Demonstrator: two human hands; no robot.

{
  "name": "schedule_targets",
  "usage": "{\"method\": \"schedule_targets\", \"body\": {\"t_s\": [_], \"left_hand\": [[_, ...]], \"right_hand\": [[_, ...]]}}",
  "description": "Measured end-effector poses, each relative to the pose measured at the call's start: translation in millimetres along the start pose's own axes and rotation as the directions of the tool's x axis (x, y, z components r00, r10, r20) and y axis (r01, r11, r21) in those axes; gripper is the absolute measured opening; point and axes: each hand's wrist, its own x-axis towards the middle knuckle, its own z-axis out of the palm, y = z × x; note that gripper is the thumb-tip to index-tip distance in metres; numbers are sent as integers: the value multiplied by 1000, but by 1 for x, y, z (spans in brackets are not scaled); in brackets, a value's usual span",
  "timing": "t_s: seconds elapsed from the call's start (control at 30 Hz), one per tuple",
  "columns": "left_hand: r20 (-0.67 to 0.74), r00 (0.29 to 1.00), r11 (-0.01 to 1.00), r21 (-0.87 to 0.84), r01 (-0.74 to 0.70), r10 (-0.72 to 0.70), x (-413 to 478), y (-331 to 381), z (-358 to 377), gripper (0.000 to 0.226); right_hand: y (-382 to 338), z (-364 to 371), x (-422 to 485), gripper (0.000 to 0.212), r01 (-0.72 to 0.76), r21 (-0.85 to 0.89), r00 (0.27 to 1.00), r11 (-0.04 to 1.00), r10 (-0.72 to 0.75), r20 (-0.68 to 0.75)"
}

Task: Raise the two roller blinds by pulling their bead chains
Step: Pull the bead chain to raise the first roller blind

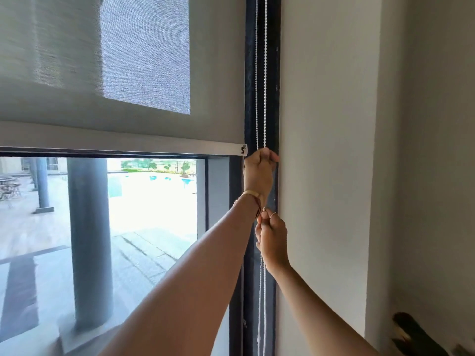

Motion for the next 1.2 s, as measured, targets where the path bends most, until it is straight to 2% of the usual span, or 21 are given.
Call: {"method": "schedule_targets", "body": {"t_s": [0.13, 0.37, 0.67, 0.77, 0.87, 0.97, 1.03, 1.1, 1.2], "left_hand": [[-1, 1000, 999, 26, 24, -23, -3, -11, -6, 42], [27, 999, 998, 47, 37, -39, -10, -16, -13, 40], [87, 995, 999, 29, 45, -47, -21, 0, -24, 40], [93, 994, 997, 58, 51, -56, -27, 8, -32, 40], [130, 989, 988, 144, 58, -77, -42, 12, -44, 38], [174, 964, 953, 263, 150, -200, -67, -9, -61, 27], [201, 919, 904, 338, 261, -340, -85, -30, -75, 24], [218, 873, 835, 461, 302, -436, -97, -44, -87, 20], [297, 782, 797, 468, 382, -549, -106, -47, -97, 25]], "right_hand": [[7, 4, -9, 34, -24, 1, 1000, 1000, 24, 0], [8, 4, -18, 53, -55, 31, 998, 998, 54, 43], [0, 6, -28, 42, -26, 23, 998, 999, 25, 56], [-5, 7, -37, 49, 11, -1, 999, 1000, -11, 48], [-11, 7, -56, 42, -71, 13, 994, 997, 69, 84], [-5, 1, -81, 32, -100, -118, 984, 988, 116, 136], [3, -6, -99, 26, -122, -206, 973, 971, 159, 169], [12, -13, -111, 19, -139, -262, 962, 955, 193, 194], [19, -24, -116, 28, -189, -366, 933, 911, 283, 222]]}}
